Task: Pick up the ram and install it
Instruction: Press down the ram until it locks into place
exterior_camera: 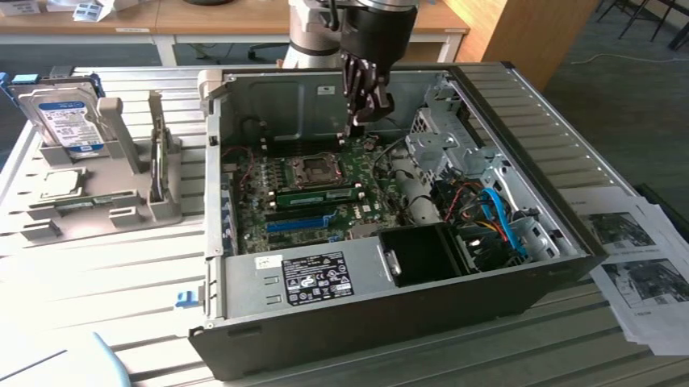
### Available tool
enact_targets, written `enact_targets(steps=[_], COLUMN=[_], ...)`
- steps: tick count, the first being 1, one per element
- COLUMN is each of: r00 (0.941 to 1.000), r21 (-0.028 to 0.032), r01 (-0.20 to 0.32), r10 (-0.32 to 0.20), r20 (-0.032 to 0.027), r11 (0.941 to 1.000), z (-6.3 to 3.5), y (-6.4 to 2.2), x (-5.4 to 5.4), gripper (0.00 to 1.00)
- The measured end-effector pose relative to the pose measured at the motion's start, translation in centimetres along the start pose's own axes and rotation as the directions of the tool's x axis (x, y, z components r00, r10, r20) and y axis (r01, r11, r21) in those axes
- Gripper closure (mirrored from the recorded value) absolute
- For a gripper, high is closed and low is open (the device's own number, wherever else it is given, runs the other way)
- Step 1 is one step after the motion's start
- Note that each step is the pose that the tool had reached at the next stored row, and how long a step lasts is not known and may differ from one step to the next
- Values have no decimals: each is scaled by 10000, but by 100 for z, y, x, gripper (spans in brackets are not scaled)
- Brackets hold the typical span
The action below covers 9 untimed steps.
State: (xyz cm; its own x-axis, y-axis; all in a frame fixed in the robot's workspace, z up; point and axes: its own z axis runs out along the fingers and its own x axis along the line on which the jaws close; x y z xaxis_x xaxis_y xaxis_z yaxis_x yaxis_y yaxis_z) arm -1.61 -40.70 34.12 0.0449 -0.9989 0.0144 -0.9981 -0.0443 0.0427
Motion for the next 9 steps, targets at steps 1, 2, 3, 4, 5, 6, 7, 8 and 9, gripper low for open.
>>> enact_targets(steps=[1,2,3,4,5,6,7,8,9], r00=[10000,10000,10000,10000,10000,10000,10000,10000,10000], r21=[-1,-2,-2,-2,-2,-3,-3,-2,-3], r01=[0,0,-1,0,-1,-1,0,0,0], r10=[0,0,1,0,1,1,0,0,0], r20=[0,-1,-1,0,0,0,0,0,0], r11=[10000,10000,10000,10000,10000,10000,10000,10000,10000], z=[-1,-2,-3,-3,-3,-4,-5,-5,-6], y=[-19,-36,-52,-68,-84,-98,-115,-129,-138], x=[1,2,2,3,4,4,5,6,6], gripper=[91,91,91,91,91,91,91,91,91])
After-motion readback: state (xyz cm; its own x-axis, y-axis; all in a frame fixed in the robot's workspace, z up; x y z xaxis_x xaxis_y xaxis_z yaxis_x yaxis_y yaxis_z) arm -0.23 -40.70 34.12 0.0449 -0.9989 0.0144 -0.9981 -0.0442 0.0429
